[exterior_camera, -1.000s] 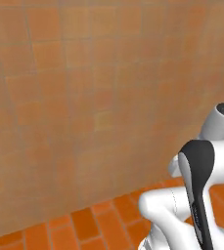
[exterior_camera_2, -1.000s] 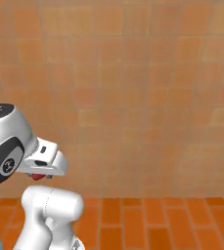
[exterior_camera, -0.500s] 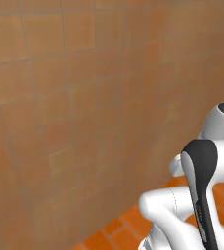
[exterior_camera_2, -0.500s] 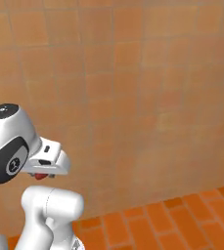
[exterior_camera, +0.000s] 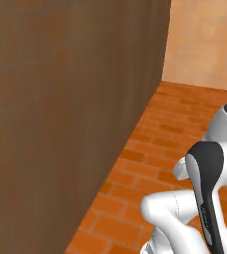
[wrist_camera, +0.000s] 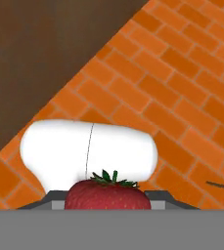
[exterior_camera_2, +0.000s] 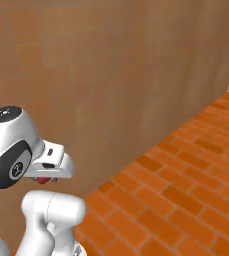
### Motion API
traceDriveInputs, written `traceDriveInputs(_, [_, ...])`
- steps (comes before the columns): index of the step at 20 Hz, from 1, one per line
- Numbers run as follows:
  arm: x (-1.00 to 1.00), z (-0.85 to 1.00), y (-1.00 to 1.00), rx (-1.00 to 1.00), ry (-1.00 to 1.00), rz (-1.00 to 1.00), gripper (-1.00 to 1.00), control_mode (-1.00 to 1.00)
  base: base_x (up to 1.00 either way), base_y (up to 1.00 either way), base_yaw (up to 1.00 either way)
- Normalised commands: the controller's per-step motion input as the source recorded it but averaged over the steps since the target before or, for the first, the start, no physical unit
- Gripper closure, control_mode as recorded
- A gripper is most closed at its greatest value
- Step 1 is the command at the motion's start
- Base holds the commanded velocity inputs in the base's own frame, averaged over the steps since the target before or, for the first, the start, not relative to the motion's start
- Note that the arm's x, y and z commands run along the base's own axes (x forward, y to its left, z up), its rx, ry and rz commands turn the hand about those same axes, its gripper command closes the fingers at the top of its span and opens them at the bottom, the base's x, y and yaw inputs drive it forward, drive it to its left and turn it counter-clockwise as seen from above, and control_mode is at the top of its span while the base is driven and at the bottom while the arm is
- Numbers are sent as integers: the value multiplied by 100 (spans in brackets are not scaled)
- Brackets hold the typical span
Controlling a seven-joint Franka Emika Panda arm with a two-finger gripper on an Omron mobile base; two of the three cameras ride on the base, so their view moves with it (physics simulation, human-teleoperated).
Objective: Take the strawberry from the fridge and place it on top of the pancake, located on the dining counter.
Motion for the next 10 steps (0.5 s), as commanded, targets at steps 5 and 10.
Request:
traceDriveInputs(5, [0,0,0,0,0,0,100,100,8,-14,-91])
traceDriveInputs(10, [0,0,0,0,0,0,100,100,28,-1,-86])
